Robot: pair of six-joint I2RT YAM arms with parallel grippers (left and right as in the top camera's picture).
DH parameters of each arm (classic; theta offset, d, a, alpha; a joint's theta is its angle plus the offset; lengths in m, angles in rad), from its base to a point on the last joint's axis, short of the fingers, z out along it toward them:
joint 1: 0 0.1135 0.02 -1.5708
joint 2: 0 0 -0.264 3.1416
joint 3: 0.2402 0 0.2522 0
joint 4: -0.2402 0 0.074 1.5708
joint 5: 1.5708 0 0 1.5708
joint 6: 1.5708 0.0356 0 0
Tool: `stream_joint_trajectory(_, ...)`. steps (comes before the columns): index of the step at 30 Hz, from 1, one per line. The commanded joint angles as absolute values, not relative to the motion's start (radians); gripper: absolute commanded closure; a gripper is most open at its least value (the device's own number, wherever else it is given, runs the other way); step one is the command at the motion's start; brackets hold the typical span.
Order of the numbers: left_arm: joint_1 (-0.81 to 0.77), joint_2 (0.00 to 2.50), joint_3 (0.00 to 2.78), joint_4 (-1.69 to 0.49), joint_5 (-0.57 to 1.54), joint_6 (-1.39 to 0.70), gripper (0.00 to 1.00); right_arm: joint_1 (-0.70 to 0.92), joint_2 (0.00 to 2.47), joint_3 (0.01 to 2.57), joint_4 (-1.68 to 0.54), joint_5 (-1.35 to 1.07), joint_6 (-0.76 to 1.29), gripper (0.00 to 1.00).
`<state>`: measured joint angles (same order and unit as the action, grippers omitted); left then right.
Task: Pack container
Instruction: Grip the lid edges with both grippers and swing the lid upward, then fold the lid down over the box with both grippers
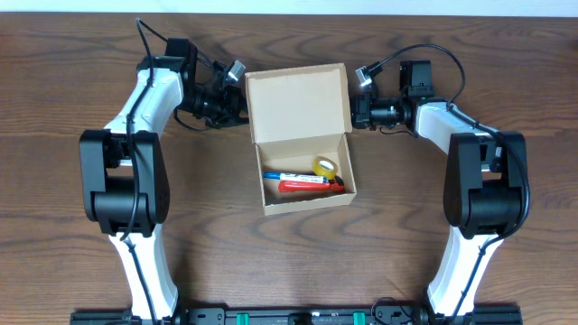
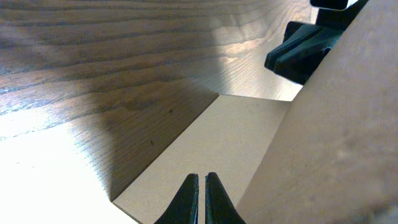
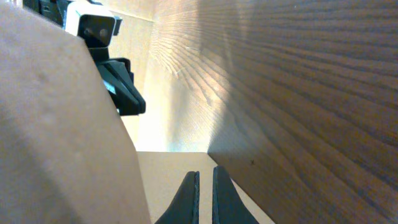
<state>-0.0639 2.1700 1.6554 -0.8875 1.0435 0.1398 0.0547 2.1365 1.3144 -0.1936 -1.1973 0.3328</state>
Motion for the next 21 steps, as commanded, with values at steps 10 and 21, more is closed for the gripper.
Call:
stream_joint_trajectory(10, -0.105, 2.111, 1.675, -0.915, 1.040, 0.172, 0.94, 0.060, 2.140, 1.324, -0.206, -1.227, 0.306, 0.99)
stream_joint_trajectory(21, -0.115, 2.001, 1.675, -0.964, 1.002, 0.178, 0.94, 0.060, 2.140, 1.324, -0.261, -1.180, 0.271, 0.99)
